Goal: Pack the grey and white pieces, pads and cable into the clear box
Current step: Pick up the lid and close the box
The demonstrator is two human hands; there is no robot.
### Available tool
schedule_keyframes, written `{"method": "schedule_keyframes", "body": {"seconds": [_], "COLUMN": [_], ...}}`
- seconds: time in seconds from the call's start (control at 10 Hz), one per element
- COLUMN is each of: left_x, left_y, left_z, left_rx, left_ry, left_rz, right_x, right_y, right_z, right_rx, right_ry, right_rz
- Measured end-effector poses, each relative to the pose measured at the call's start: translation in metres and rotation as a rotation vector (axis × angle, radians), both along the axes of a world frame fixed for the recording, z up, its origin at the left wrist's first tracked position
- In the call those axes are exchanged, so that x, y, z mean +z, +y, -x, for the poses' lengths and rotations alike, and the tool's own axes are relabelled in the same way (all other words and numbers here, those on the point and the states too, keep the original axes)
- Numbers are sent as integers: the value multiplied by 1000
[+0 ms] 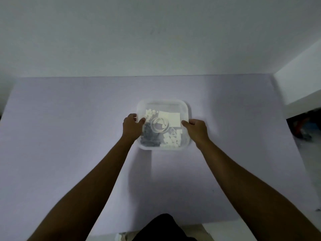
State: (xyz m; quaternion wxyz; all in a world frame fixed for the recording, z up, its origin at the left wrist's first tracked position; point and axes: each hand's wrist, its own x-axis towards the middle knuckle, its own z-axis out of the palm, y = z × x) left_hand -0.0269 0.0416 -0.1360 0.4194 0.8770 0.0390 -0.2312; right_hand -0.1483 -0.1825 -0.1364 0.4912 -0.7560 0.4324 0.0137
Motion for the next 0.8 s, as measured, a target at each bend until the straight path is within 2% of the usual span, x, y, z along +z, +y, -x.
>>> {"method": "schedule_keyframes", "body": {"seconds": [0.1, 0.3, 0.6, 0.8], "left_x": [-10, -22, -23, 9], "left_y": [-55, -106, -115, -111], "left_z": [-40, -84, -92, -75], "left_rx": [12, 60, 66, -135], "left_ry": [28, -4, -5, 21], "left_rz": [31, 49, 32, -108], "right_x": [3, -2, -12, 22], "right_y": [-54, -102, -113, -103], "right_z": [-37, -84, -95, -79], "right_rx": [-31, -28, 32, 169], "right_ry": [-21, -32, 19, 95], "right_rz": [26, 78, 85, 124]}}
